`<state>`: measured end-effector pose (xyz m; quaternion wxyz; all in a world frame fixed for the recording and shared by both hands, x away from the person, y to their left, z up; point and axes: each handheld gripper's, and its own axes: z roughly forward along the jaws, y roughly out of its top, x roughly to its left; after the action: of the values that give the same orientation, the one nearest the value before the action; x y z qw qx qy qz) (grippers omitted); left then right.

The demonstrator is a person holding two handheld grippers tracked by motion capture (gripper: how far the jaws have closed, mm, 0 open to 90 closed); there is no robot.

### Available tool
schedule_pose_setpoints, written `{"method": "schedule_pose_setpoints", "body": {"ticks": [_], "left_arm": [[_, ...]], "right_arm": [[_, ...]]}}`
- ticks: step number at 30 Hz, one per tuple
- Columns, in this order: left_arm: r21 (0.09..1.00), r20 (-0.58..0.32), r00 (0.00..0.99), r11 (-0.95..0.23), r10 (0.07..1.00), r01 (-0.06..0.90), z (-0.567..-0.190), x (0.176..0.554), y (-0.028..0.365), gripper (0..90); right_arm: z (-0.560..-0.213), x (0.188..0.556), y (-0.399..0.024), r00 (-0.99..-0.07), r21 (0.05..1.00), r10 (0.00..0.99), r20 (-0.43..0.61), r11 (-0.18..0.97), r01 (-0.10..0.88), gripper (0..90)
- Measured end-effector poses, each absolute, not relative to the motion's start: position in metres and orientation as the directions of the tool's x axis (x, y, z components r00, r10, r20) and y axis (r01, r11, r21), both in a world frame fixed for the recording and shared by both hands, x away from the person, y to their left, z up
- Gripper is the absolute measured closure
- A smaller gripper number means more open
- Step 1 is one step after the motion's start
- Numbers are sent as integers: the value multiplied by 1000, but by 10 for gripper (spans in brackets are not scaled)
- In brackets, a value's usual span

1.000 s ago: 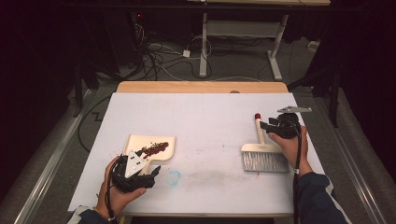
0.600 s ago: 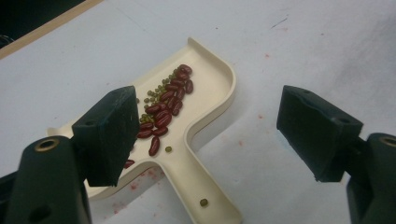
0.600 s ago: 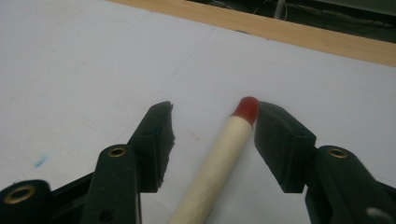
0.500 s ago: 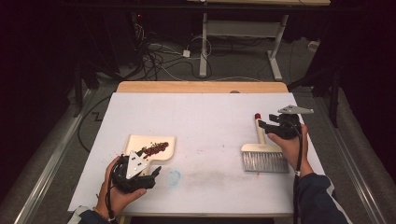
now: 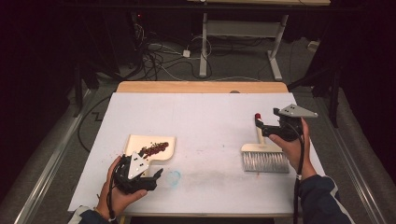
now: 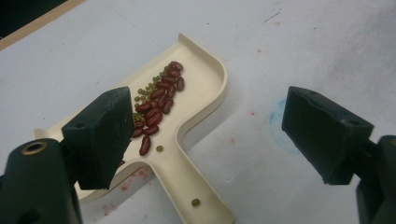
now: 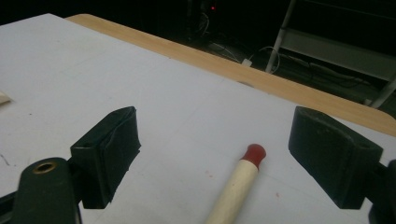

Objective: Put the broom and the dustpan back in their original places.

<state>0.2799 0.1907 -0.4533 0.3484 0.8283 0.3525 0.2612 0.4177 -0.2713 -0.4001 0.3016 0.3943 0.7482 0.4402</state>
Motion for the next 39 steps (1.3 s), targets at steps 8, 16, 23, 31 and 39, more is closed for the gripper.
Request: {"method": "schedule_pose_setpoints", "body": {"ticks": [8, 16, 23, 31, 39], "left_arm": [[763, 204, 622, -521, 756, 383, -453, 279, 189, 170], [763, 206, 631, -526, 748, 376, -453, 279, 189, 169], [755, 218, 640, -543, 737, 368, -454, 278, 188, 169], [749, 225, 644, -553, 731, 365, -454, 278, 187, 169], [747, 226, 647, -556, 728, 365, -455, 278, 186, 170]], "right_arm": [[-390, 402, -262, -533, 911, 836, -133, 315, 267, 174], [-382, 386, -252, -559, 912, 815, -155, 335, 236, 191], [-378, 374, -245, -571, 900, 799, -192, 375, 221, 203], [-374, 362, -246, -584, 905, 787, -200, 377, 198, 208], [-372, 350, -249, -589, 901, 776, -226, 397, 176, 209]]}}
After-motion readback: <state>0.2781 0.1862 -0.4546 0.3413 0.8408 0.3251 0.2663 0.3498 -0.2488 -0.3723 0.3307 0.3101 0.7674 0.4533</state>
